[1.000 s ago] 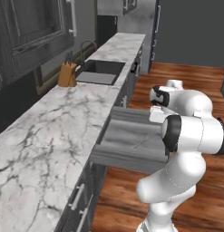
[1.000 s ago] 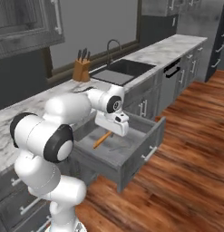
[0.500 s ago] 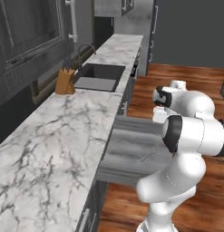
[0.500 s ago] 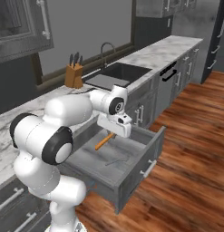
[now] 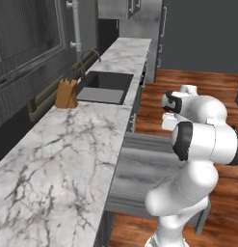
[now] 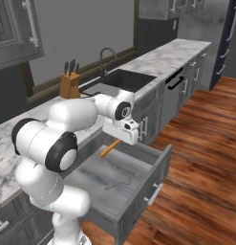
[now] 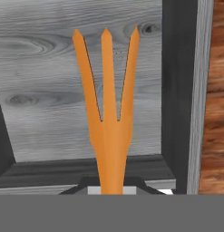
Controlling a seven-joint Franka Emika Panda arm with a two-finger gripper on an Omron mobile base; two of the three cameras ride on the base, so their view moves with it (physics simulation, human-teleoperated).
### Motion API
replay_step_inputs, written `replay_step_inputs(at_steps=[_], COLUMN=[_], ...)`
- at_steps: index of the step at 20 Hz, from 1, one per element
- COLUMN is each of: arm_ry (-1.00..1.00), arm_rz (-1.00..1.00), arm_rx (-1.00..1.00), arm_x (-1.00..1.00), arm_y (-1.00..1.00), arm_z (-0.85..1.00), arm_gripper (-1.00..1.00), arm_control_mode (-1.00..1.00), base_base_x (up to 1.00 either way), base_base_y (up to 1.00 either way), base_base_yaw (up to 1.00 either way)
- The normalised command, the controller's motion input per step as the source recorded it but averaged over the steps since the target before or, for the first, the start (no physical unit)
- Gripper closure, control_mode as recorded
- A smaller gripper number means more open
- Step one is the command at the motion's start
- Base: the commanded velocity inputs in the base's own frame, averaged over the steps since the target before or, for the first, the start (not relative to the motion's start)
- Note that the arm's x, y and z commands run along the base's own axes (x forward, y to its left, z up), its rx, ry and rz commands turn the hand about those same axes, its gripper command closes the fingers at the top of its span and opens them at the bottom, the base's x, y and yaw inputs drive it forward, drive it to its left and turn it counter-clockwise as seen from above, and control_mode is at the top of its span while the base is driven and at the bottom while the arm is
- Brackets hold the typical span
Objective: Organize the utensils by type. Pick up the wooden spoons from the counter and place them in the open cabinet. Then pick up the metallic utensils from the counter and place them in the open drawer.
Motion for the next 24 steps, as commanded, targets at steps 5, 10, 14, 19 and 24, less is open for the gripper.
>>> replay_step_inputs(at_steps=[5,10,14,19,24], arm_ry=[0.00,0.00,0.00,0.00,0.02], arm_rz=[0.00,0.00,0.00,0.00,0.00], arm_rx=[0.00,0.00,0.00,0.00,0.00], arm_x=[0.00,0.00,0.00,0.00,0.24], arm_y=[0.00,0.00,0.00,0.00,-0.03], arm_z=[0.00,0.00,0.00,0.00,-0.15], arm_gripper=[1.00,1.00,1.00,1.00,1.00], arm_control_mode=[1.00,1.00,1.00,1.00,-1.00], base_base_x=[0.29,0.02,0.00,0.00,0.01], base_base_y=[0.01,0.01,0.00,0.00,0.00], base_base_yaw=[-0.02,0.00,0.00,0.00,0.00])
